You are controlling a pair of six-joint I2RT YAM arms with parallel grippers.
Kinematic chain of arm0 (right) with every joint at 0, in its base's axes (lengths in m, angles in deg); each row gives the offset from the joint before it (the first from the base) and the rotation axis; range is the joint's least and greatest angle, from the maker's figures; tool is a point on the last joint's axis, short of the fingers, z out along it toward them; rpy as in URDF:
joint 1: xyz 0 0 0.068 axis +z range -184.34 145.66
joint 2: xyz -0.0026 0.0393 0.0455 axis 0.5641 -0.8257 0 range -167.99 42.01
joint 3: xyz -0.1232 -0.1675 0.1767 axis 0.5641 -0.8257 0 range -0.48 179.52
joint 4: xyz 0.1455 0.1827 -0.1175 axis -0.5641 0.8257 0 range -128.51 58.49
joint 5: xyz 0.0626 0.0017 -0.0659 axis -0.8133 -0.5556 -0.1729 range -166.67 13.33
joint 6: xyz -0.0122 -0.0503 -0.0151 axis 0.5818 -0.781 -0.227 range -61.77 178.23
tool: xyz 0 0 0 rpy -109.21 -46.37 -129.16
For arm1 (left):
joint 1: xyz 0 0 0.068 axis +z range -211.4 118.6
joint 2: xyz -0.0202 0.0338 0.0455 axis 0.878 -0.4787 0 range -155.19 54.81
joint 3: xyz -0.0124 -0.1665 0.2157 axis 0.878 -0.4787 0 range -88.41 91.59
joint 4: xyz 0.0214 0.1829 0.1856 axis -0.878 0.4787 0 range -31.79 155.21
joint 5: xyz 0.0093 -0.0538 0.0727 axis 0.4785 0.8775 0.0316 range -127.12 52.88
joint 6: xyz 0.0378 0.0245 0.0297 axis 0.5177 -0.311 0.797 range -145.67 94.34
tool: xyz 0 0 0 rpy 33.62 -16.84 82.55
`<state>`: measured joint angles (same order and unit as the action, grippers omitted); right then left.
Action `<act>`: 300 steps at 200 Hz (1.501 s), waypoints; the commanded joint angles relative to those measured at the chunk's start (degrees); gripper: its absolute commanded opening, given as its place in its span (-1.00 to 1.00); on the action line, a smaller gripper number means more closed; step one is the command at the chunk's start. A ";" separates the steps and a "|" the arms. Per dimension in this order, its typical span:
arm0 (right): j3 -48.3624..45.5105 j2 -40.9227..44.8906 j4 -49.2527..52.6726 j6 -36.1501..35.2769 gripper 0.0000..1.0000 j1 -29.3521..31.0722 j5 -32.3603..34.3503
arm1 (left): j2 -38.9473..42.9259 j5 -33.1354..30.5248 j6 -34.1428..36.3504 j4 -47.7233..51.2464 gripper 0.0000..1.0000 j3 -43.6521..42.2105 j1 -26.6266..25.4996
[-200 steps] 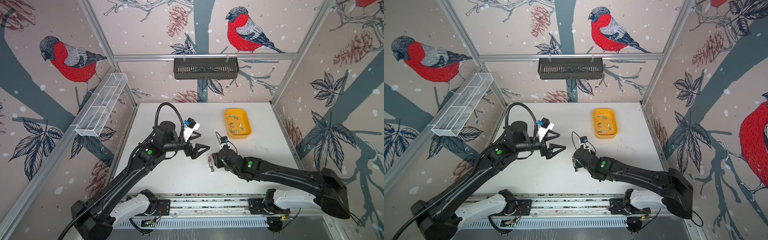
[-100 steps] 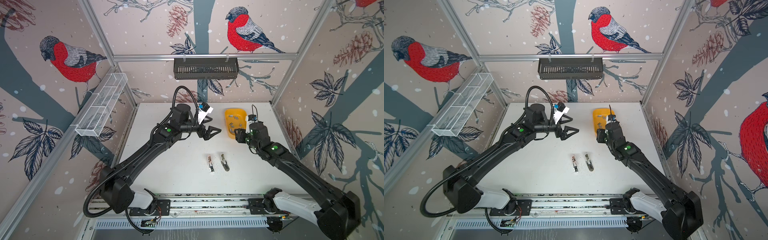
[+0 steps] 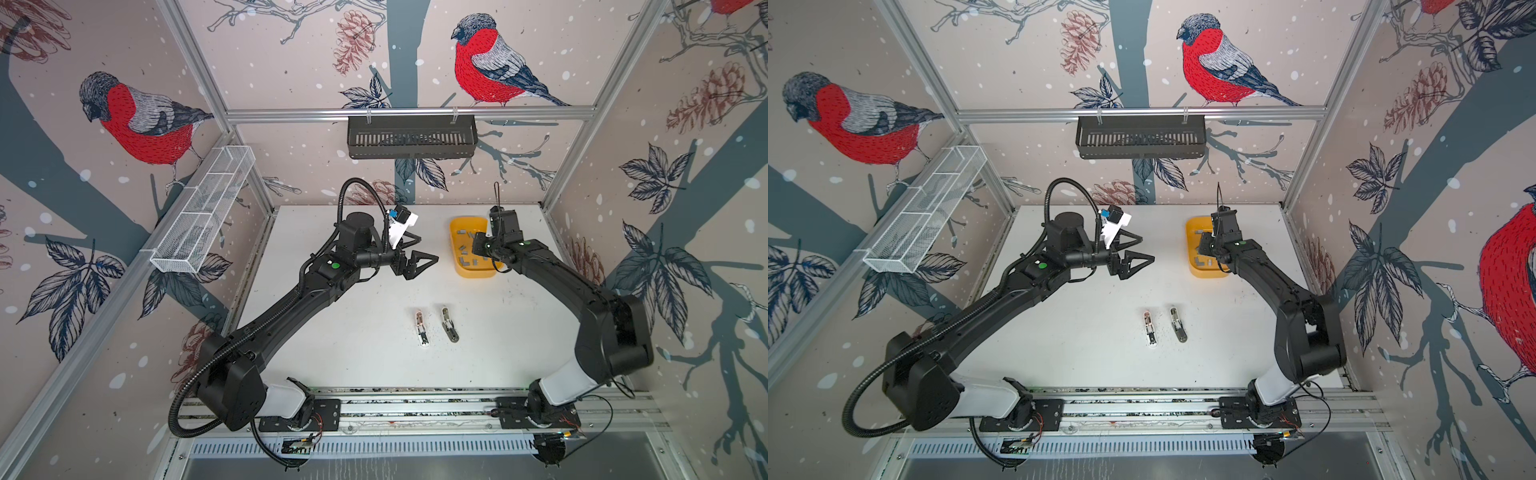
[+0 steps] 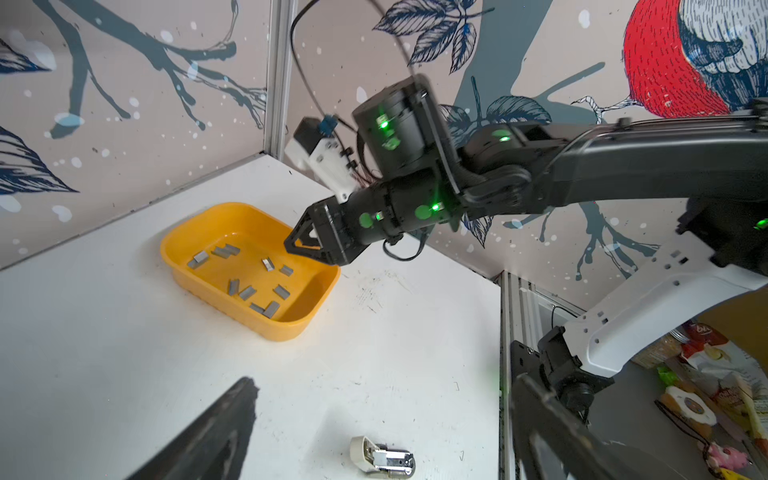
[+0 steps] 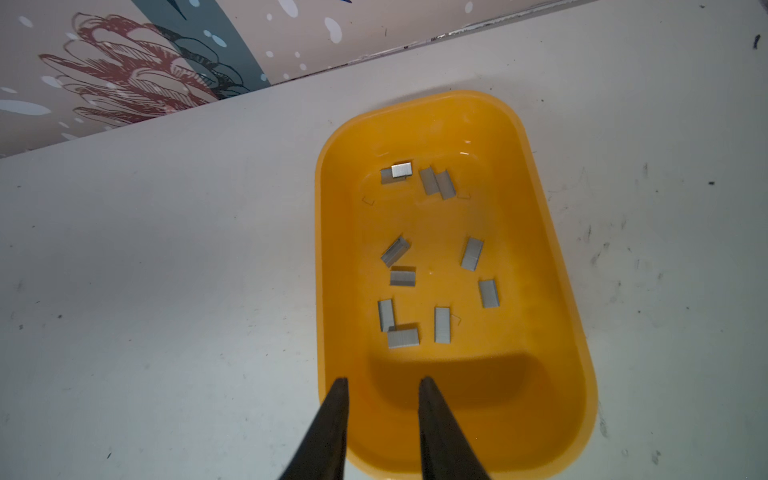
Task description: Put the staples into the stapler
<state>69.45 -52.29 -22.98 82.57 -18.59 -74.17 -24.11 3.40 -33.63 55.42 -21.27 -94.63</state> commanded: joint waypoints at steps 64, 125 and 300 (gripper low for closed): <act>22.95 -25.90 10.27 8.45 -0.61 -2.36 11.32 | 0.47 -1.15 0.42 -1.87 0.87 0.45 0.19; 24.49 -31.11 10.15 11.52 -0.66 -3.48 11.84 | 0.60 -0.01 -0.29 -2.60 0.86 0.49 0.28; 25.08 -33.01 7.67 9.63 -0.69 -3.95 10.01 | 0.12 4.13 -2.83 -4.68 0.83 0.55 1.86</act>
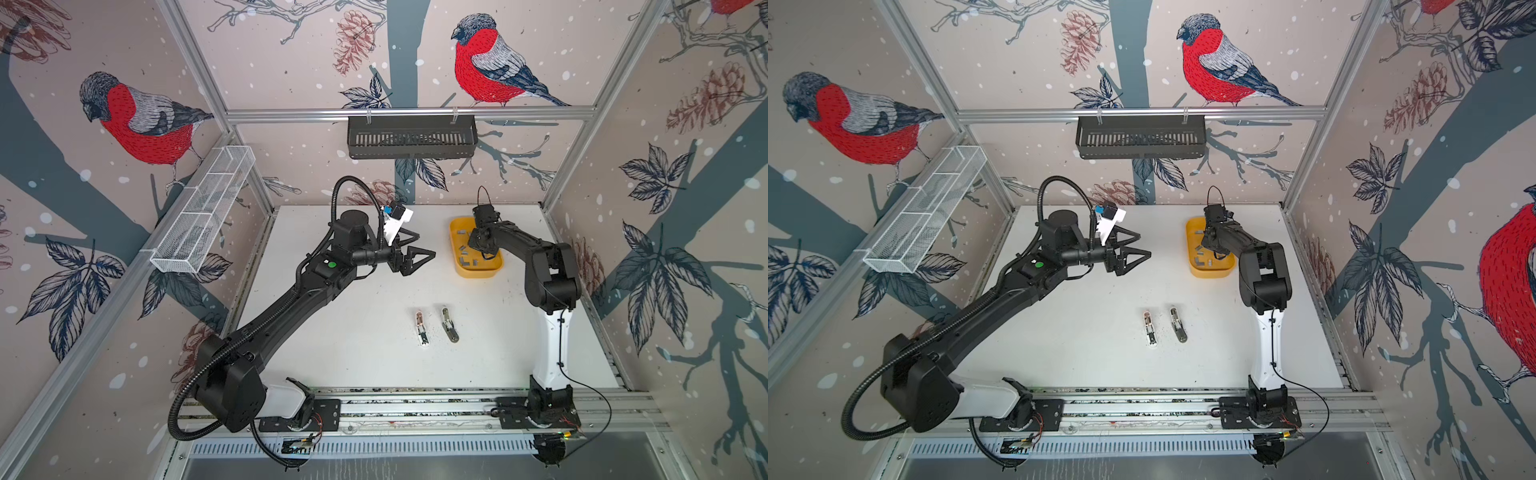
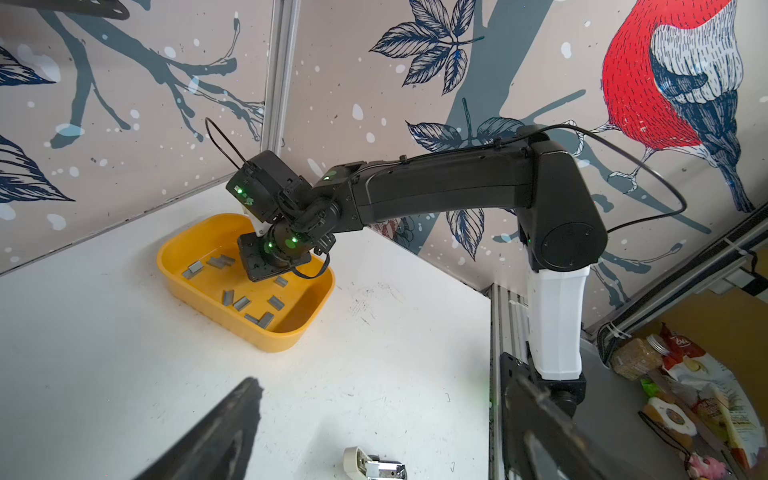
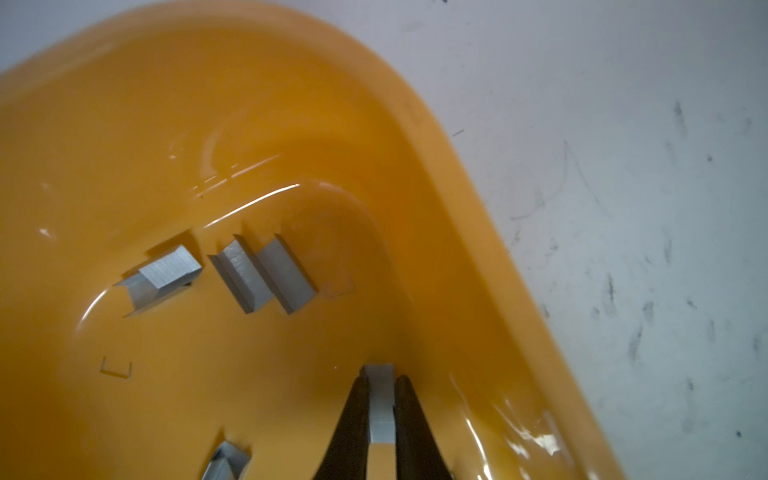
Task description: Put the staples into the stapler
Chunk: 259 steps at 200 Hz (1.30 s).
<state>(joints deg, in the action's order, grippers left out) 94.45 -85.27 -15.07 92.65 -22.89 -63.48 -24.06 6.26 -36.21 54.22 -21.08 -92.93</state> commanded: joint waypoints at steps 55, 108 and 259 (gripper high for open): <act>-0.81 1.84 -1.73 -1.57 -0.68 0.95 0.59 | -0.10 1.88 -0.61 -3.67 0.82 0.44 0.34; -0.83 3.00 -1.38 -2.84 -0.64 1.20 1.31 | -0.23 2.26 -0.75 -3.82 0.82 0.44 0.35; -5.29 4.88 -5.13 -5.88 -0.71 0.26 -2.73 | -0.50 2.85 -0.97 -3.83 0.80 0.52 0.34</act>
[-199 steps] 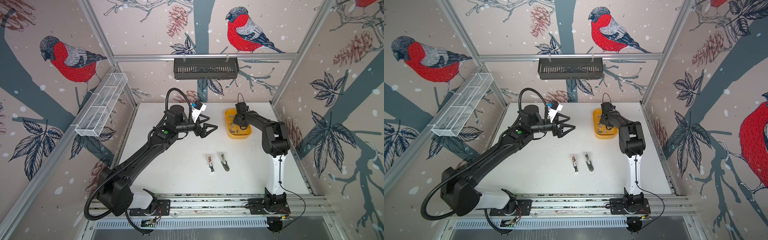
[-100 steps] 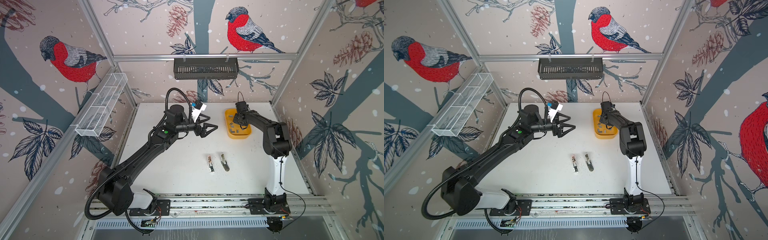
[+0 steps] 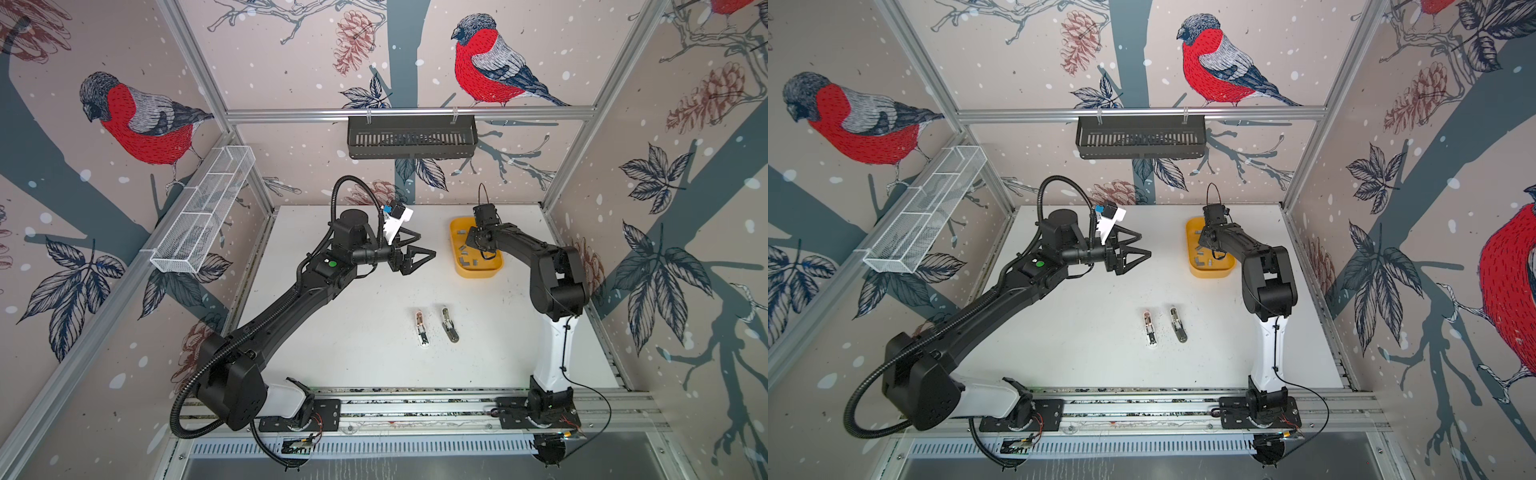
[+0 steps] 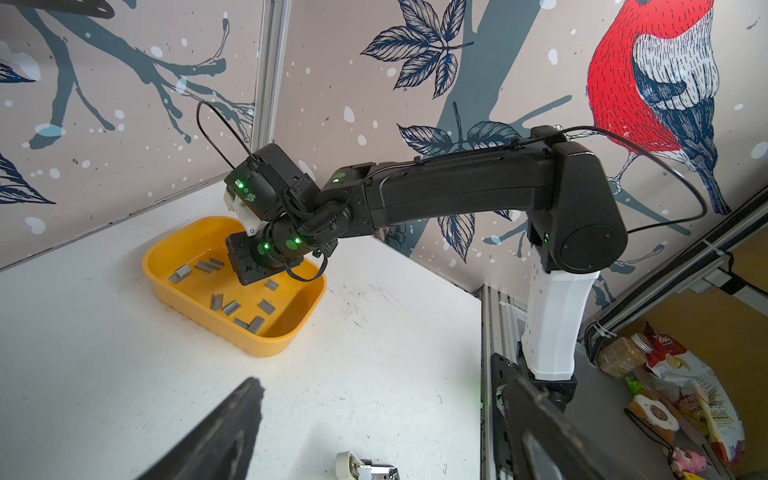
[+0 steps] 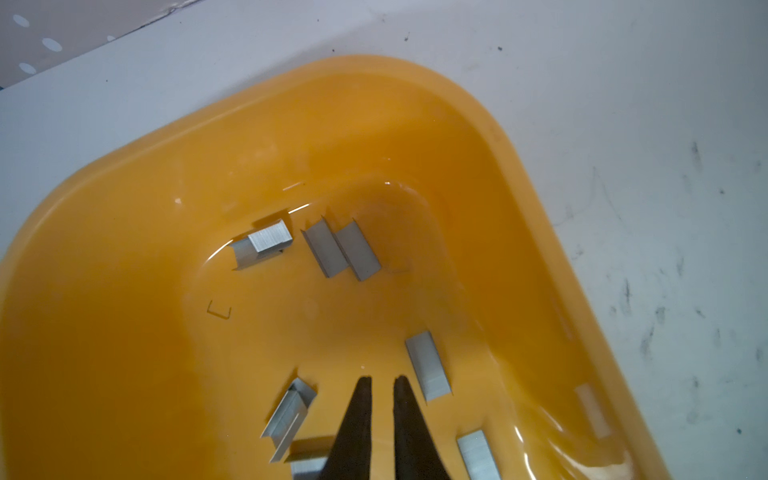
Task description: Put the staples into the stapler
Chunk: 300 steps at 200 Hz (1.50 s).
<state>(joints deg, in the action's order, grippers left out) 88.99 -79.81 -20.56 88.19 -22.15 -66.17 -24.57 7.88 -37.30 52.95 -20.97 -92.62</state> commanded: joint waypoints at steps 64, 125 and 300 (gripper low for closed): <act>-1.14 -0.42 -0.72 -3.82 -0.71 -1.12 -2.23 | -0.15 1.53 -0.13 -2.75 0.81 0.42 0.07; -1.17 -1.12 -0.65 -3.59 -0.67 -1.11 -1.46 | -0.21 1.81 -0.22 -2.92 0.80 0.43 0.10; 0.34 -3.94 0.02 -4.82 -0.69 -1.55 -1.52 | -0.59 2.90 -1.17 -3.89 0.80 0.24 0.05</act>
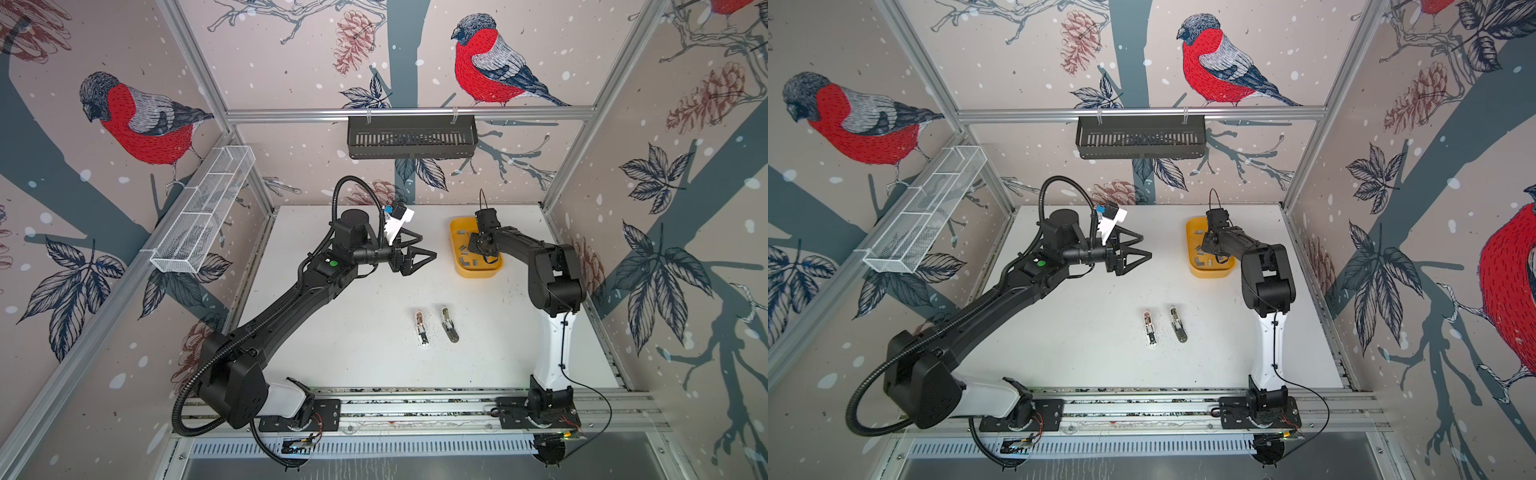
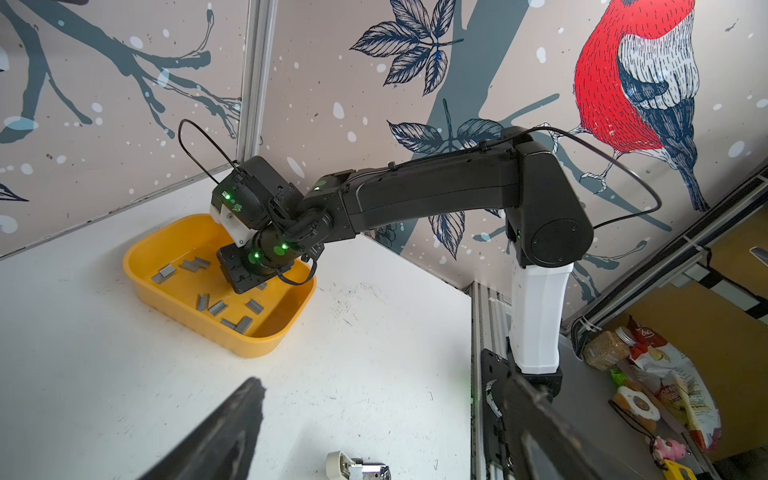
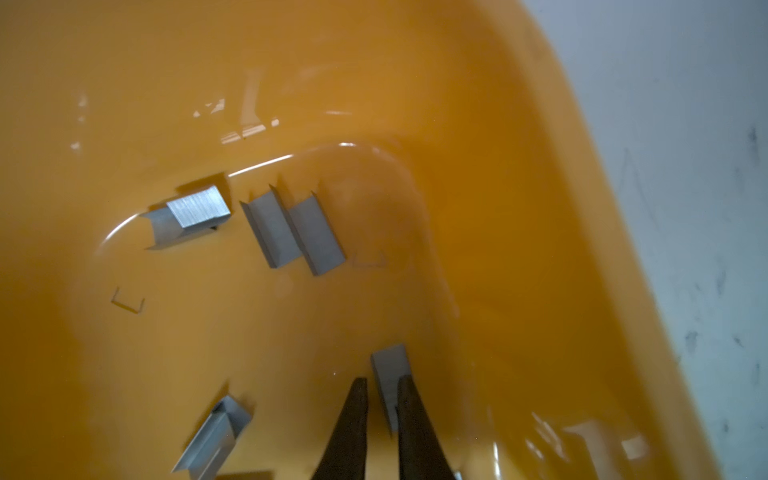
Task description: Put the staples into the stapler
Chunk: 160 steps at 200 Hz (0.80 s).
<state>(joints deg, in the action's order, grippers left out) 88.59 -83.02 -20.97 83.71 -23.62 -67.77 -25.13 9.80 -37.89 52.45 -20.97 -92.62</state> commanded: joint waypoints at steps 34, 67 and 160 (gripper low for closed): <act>1.07 -1.35 0.48 -0.51 -0.76 -0.09 0.03 | -0.04 0.98 -0.53 -3.43 0.80 0.24 0.11; 0.92 -1.08 0.28 -0.71 -0.85 0.31 0.96 | -0.04 0.98 -0.60 -3.39 0.80 0.19 0.08; -2.03 7.35 -3.22 -4.07 -0.92 0.70 0.40 | -0.81 1.27 -2.12 -3.94 0.79 0.41 0.59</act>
<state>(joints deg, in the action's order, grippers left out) 88.29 -79.04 -22.09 81.78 -22.98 -66.78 -25.64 9.82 -38.81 52.45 -20.97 -92.45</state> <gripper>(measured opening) 0.048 0.898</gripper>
